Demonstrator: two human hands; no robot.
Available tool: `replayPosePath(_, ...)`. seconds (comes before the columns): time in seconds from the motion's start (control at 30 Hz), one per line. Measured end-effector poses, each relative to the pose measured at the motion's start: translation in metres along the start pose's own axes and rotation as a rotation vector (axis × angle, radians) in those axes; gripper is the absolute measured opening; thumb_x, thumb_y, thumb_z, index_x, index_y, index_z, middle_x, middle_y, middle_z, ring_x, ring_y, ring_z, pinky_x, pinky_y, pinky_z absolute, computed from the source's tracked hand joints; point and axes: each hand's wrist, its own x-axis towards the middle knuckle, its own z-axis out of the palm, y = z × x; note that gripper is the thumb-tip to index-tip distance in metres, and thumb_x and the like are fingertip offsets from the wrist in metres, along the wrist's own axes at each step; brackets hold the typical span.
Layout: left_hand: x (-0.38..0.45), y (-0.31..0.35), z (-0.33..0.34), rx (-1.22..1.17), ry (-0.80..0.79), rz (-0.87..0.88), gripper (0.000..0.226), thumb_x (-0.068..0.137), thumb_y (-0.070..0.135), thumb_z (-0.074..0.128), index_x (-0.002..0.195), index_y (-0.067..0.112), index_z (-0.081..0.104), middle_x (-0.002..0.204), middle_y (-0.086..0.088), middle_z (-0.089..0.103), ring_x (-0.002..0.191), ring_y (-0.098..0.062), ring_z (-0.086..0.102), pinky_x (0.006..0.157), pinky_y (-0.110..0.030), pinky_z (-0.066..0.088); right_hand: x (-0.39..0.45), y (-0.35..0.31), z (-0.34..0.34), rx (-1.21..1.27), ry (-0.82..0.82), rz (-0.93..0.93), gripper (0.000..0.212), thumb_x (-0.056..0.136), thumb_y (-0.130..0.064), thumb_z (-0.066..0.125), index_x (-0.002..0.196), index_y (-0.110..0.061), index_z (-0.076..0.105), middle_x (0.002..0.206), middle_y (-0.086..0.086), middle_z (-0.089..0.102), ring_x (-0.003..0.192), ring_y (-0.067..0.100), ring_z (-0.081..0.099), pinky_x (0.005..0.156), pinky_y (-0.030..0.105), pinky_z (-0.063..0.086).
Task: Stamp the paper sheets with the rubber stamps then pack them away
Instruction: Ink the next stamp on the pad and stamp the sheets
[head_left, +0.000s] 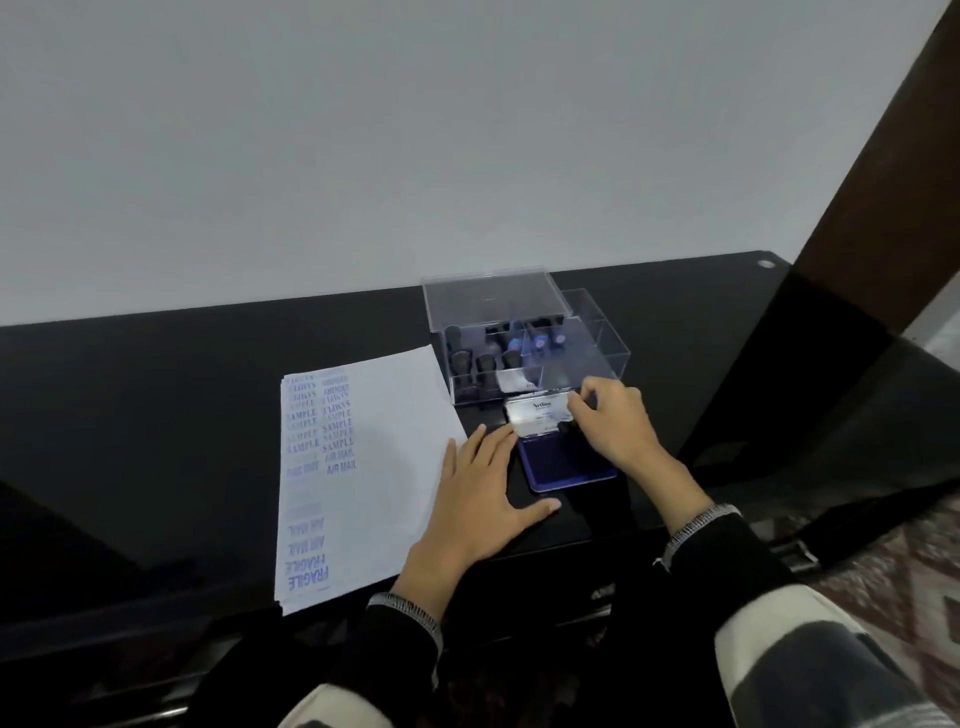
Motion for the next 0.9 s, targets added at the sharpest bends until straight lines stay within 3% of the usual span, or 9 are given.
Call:
replayPosePath(0.27,-0.002,-0.001,0.004,0.009,0.036,0.003,0.082,0.086,0.075,0.034,0.151,0.028,0.019,0.157,0.012,0.02,0.146,-0.01,0.007,0.12,-0.041,-0.004,0.0,-0.004,0.011,-0.208,-0.006,-0.037,0.03,0.092,-0.024,0.05,0.063,-0.022,0.044,0.063,-0.001,0.051,0.064,0.025,0.05,0.058,0.031,0.036)
replayPosePath(0.47,-0.002,0.0,0.006,-0.012,0.049,-0.001,0.078,0.088,0.071,0.036,0.151,0.027,0.021,0.157,0.011,0.023,0.146,-0.01,0.008,0.12,-0.04,-0.005,-0.001,-0.007,0.017,-0.294,0.029,-0.055,0.019,0.09,-0.019,0.049,0.074,-0.01,0.053,0.068,0.004,0.053,0.066,0.029,0.048,0.058,0.032,0.036)
replayPosePath(0.63,-0.002,0.0,0.006,-0.016,0.042,-0.005,0.078,0.088,0.071,0.036,0.151,0.027,0.02,0.157,0.012,0.022,0.147,-0.009,0.006,0.12,-0.04,-0.006,-0.003,-0.008,0.026,-0.469,0.05,-0.153,0.017,0.093,-0.019,0.044,0.078,-0.013,0.044,0.075,0.008,0.055,0.074,0.034,0.054,0.057,0.033,0.031)
replayPosePath(0.8,-0.002,-0.001,0.007,-0.031,0.054,-0.01,0.077,0.088,0.07,0.037,0.151,0.028,0.021,0.156,0.013,0.023,0.146,-0.008,0.006,0.12,-0.04,-0.005,-0.008,-0.01,0.031,-0.596,0.09,-0.237,0.014,0.092,-0.012,0.047,0.079,-0.014,0.043,0.069,0.012,0.061,0.063,0.036,0.058,0.053,0.031,0.027)
replayPosePath(0.9,-0.001,-0.001,0.007,-0.046,0.05,-0.013,0.077,0.088,0.07,0.039,0.151,0.028,0.021,0.157,0.013,0.023,0.146,-0.008,0.006,0.12,-0.04,-0.005,-0.009,-0.008,0.035,-0.585,0.125,-0.255,0.017,0.087,-0.005,0.053,0.073,-0.012,0.044,0.058,0.014,0.059,0.049,0.033,0.051,0.047,0.028,0.021)
